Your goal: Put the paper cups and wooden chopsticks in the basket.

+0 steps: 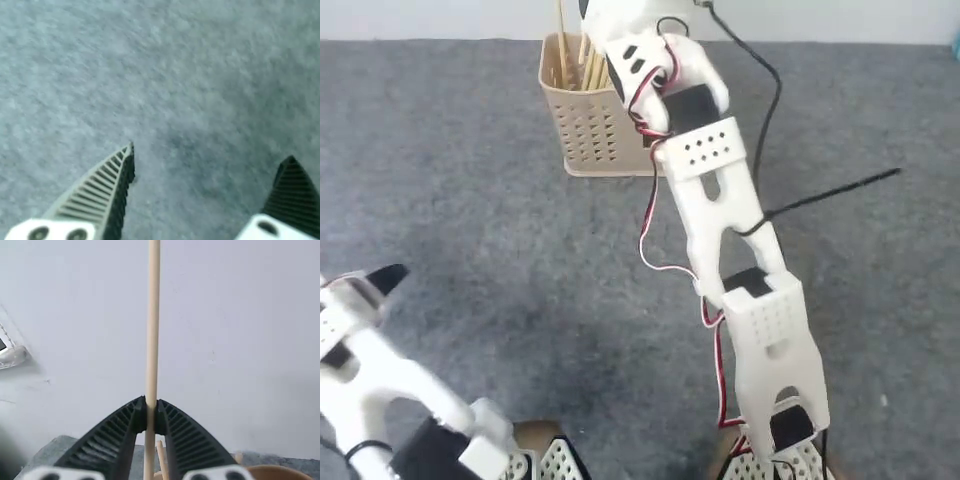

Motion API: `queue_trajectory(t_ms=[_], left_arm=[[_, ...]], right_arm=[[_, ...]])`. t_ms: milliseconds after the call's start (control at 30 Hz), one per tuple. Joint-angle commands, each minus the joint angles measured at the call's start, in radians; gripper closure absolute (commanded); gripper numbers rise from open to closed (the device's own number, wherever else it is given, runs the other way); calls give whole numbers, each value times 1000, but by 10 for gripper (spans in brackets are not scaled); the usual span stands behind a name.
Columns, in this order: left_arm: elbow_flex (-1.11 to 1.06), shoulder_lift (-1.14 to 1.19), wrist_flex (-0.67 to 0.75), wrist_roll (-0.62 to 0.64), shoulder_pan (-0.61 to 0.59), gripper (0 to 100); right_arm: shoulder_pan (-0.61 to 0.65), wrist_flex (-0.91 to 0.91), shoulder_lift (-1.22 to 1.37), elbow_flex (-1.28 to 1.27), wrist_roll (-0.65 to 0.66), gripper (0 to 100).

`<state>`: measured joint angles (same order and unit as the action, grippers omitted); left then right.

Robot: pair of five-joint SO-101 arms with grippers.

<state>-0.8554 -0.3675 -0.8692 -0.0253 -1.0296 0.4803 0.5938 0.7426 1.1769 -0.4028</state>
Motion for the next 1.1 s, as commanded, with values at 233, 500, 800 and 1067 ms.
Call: queue_trajectory(t_ms=[233,500,800,1067], left_arm=[[-64,-26,23,-12,121,585],[-64,-21,23,-12,120,585],[-58,-28,23,-12,173,585],[4,-51,17,-9,318,585]], right_arm=[[-5,-71,71,31,61,989],[15,-73,119,35,129,766],[16,65,76,152,126,902],[19,553,38,519,124,991]])
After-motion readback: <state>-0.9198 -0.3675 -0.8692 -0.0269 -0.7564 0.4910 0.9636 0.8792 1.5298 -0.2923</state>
